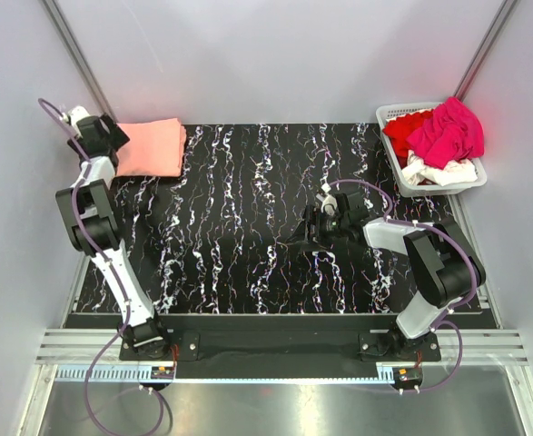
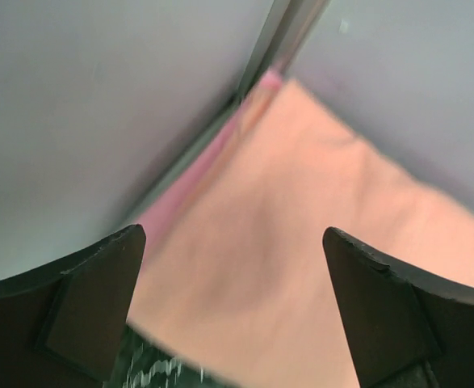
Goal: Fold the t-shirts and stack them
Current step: Reset both grippers
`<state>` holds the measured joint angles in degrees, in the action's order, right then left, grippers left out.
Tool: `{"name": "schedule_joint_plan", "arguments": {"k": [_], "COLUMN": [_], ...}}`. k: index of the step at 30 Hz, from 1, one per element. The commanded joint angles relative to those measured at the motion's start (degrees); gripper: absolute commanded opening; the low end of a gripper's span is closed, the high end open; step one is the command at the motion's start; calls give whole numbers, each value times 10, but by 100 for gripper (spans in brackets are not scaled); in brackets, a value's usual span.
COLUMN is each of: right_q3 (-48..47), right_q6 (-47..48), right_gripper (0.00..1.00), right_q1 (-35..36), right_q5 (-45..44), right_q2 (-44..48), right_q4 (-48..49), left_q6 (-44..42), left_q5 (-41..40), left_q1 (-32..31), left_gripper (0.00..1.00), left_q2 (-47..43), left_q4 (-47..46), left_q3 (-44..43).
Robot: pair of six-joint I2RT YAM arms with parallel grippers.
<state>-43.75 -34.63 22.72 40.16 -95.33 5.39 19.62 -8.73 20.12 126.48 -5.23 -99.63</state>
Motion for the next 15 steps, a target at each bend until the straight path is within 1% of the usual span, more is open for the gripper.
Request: {"name": "schedule_joint_plan", "arguments": {"k": [1,5,6,7,8,10,12,15], "right_q3": [3,3,4,3,3,4,4,3], "right_q6": [-2,0,0,0,1,1,1,2], "right_gripper": [79,79,79,79,79,79,79,79], "right_q1": [-4,-4,-4,-4,-4,-3,-4,-4], "right_q5": [5,2,2,2,1,0,-1,-1], "right_q2": [8,8,8,9,8,10,10,13], "right_q4": [20,18,18,18,18,17,16,16], "left_q6": [69,88,94,96,97,105,113,94], "left_q5": [14,2,0,-10,-14,-16,-9,47], "left_q1": [1,-10,-16,-18,-25,-32,-45,-75], "left_gripper": [99,99,99,99,99,99,99,99], "left_q2": [-80,-147,-177,-193,-225,-256,-300,-359], "left_q4": [-23,-6,0,14,23,50,79,116], "left_q3": [88,170,185,211,223,254,276,316]}}
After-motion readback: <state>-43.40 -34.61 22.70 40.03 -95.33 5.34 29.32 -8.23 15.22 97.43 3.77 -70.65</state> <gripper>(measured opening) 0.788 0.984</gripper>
